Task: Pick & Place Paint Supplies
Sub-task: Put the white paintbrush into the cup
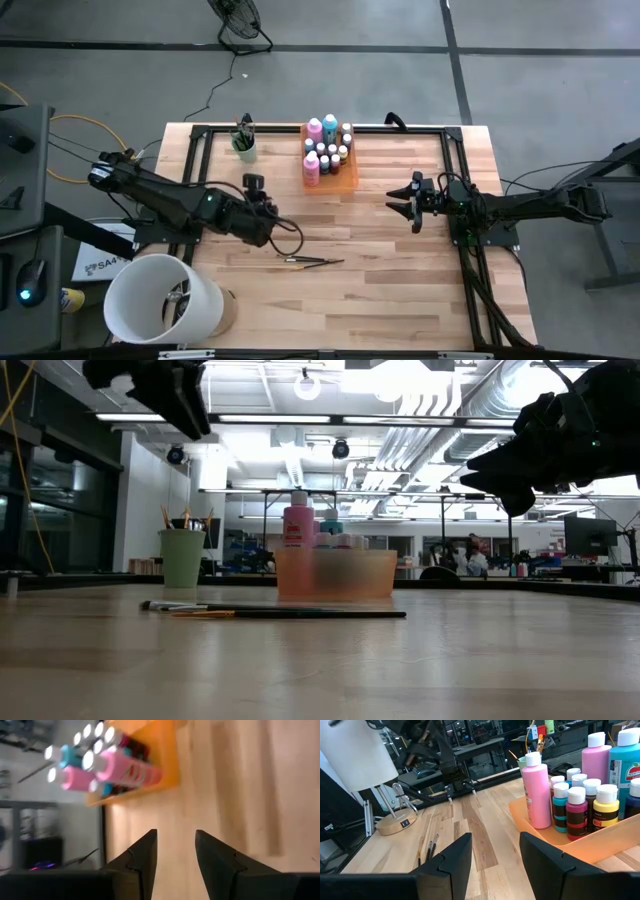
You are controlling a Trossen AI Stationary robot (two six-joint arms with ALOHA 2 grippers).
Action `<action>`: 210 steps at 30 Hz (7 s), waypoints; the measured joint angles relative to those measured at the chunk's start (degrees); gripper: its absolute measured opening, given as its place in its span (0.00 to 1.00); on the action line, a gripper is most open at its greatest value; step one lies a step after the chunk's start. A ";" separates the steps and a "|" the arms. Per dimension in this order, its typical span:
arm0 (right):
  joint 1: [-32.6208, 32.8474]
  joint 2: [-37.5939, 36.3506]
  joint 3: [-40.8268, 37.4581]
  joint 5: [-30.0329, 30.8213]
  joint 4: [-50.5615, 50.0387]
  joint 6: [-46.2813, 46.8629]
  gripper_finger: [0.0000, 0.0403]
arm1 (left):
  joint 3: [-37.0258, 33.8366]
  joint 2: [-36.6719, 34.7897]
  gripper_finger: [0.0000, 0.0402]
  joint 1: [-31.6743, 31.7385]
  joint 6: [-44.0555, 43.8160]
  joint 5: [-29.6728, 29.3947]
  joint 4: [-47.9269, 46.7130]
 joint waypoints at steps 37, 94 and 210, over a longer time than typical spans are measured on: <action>0.00 0.00 0.01 0.00 -0.31 0.01 0.40 | -17.56 8.46 0.32 0.94 -13.44 32.68 25.47; 0.01 0.10 -0.01 0.00 -4.37 0.01 0.40 | -8.68 25.92 0.20 1.53 -11.56 37.75 21.70; -0.01 0.10 0.00 0.01 -6.40 0.00 0.40 | -5.35 10.56 0.00 44.44 49.82 -44.23 -27.10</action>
